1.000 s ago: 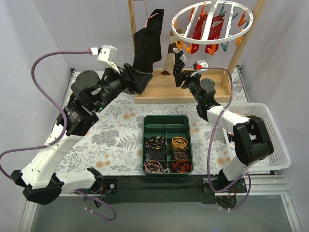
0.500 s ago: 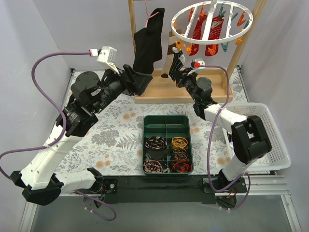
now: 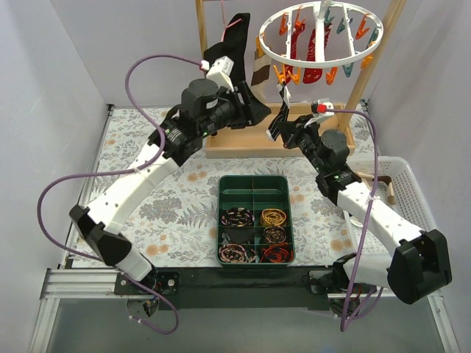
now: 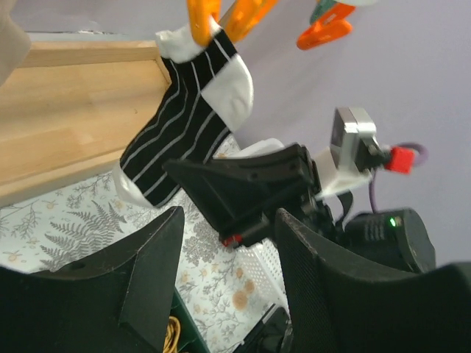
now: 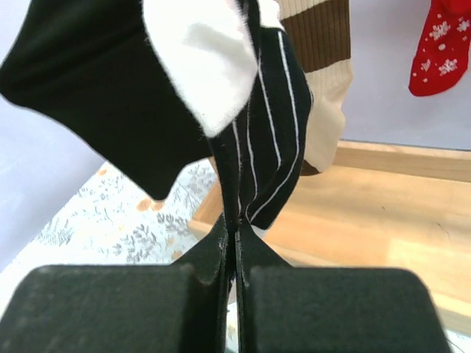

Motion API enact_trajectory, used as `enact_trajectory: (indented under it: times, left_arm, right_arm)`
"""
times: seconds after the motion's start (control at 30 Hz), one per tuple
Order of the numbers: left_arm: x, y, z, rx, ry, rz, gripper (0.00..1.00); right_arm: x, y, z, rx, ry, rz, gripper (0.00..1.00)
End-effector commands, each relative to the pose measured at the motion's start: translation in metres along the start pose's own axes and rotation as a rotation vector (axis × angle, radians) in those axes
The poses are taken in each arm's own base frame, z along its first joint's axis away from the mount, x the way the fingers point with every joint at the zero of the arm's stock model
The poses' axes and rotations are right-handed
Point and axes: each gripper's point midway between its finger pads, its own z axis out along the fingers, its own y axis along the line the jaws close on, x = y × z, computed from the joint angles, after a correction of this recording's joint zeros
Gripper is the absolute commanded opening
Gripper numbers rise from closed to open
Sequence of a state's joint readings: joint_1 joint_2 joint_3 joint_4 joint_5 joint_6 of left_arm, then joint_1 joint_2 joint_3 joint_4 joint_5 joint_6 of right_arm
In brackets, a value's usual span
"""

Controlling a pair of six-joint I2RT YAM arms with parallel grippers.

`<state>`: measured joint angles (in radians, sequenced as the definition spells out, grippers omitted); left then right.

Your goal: Remove the socks clipped to the hanger

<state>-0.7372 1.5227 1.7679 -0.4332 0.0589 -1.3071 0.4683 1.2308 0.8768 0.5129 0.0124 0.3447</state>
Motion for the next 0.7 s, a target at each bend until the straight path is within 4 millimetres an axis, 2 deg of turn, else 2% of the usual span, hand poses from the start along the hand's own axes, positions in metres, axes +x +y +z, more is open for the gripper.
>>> enact_trajectory:
  times: [0.0, 0.03, 0.07, 0.1, 0.2, 0.23, 0.3, 0.33, 0.43, 0.53, 0.67]
  left_arm:
    - [-0.024, -0.016, 0.021, 0.013, -0.058, -0.057, 0.52]
    - [-0.025, -0.016, 0.027, 0.013, -0.058, -0.060, 0.52]
    - [-0.034, -0.023, 0.028, 0.028, -0.078, -0.057, 0.53]
    - [-0.028, -0.014, 0.043, 0.001, -0.065, -0.060, 0.54]
    - [-0.042, -0.012, 0.052, -0.037, -0.117, -0.059, 0.55]
    - [-0.037, -0.007, 0.062, -0.049, -0.106, -0.057, 0.55]
    - [-0.043, -0.012, 0.066, -0.039, -0.123, -0.046, 0.55]
    - [-0.040, -0.006, 0.075, -0.058, -0.122, -0.043, 0.55]
    - [-0.045, -0.007, 0.080, -0.067, -0.148, -0.035, 0.55]
    - [-0.043, -0.012, 0.086, -0.046, -0.158, -0.009, 0.55]
    - [-0.031, -0.037, 0.088, 0.111, -0.108, 0.049, 0.57]
  right_arm:
    - [0.001, 0.008, -0.016, -0.035, 0.045, -0.055, 0.01]
    - [-0.001, 0.009, -0.016, -0.041, 0.048, -0.064, 0.01]
    - [-0.001, 0.009, -0.016, -0.041, 0.051, -0.072, 0.01]
    - [0.000, 0.009, -0.018, -0.041, 0.063, -0.089, 0.01]
    - [-0.002, 0.009, -0.019, -0.045, 0.070, -0.113, 0.01]
    - [-0.001, 0.010, -0.019, -0.047, 0.077, -0.114, 0.01]
    - [-0.001, 0.010, -0.020, -0.050, 0.079, -0.121, 0.01]
    - [-0.001, 0.011, -0.020, -0.053, 0.080, -0.127, 0.01]
    - [-0.002, 0.012, -0.021, -0.059, 0.083, -0.137, 0.01]
    - [-0.003, 0.014, -0.022, -0.070, 0.085, -0.148, 0.01]
    - [-0.007, 0.019, -0.026, -0.090, 0.084, -0.156, 0.01]
